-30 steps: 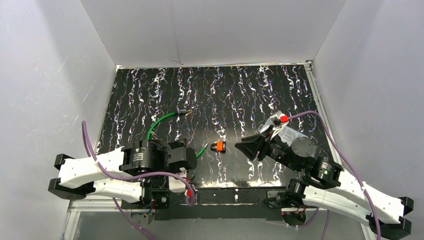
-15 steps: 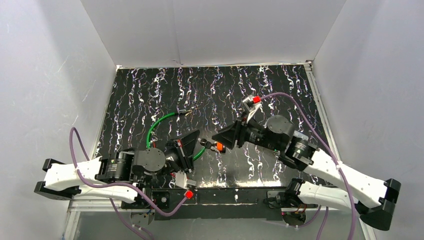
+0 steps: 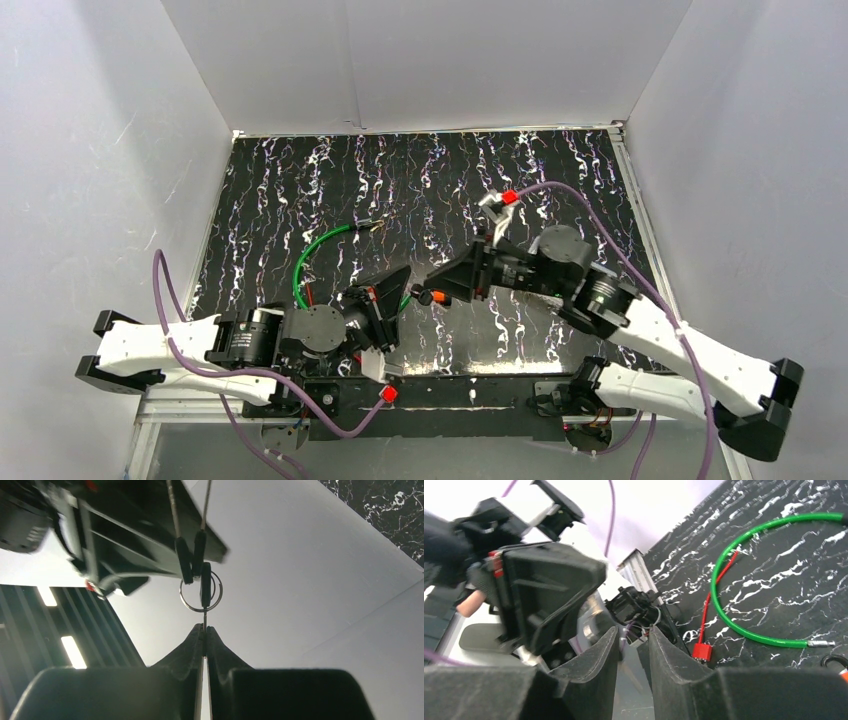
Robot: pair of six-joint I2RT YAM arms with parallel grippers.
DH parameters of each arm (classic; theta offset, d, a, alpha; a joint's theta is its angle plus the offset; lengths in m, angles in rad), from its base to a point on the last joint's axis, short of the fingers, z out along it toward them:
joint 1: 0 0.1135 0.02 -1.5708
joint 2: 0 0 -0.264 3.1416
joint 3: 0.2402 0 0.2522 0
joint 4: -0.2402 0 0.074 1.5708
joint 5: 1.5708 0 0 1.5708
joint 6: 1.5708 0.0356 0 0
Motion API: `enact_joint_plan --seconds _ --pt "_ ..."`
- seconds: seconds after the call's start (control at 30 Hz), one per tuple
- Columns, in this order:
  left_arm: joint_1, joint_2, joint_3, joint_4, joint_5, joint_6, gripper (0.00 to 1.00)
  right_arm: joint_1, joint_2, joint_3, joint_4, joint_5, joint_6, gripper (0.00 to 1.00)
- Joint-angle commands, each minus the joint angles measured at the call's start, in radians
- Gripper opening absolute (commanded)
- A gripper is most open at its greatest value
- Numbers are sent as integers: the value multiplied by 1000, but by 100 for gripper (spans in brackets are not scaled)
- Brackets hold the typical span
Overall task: Unlock with the key
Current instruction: Pick up the key from the center of the board.
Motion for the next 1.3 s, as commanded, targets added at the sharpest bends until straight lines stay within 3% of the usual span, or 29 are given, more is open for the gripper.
enact_joint_plan --seconds 0.0,0.23,0.37,0.47,0.57,0.73,0.87,1.27 --pt "-3 -2 9 -32 -72 261 0 0 -127 -13 2 -78 -25 35" --pt "-3 45 49 -42 -121 195 0 0 -111 29 -162 -285 -87 35" --pt "-3 8 10 24 -43 258 0 -12 -146 50 -189 -103 -119 51" --pt "-3 -12 -10 61 -5 292 0 -48 -151 85 -125 -36 -117 58" --pt "-3 -27 -20 92 30 313 0 -74 -117 93 -31 -61 -80 60" --pt "-3 -34 -44 162 64 342 0 -130 9 80 176 -278 45 58" --pt "-3 -35 -53 186 60 351 0 -173 90 20 481 -469 257 57" --pt "-3 -36 -60 201 53 352 0 -209 164 -76 710 -661 470 50"
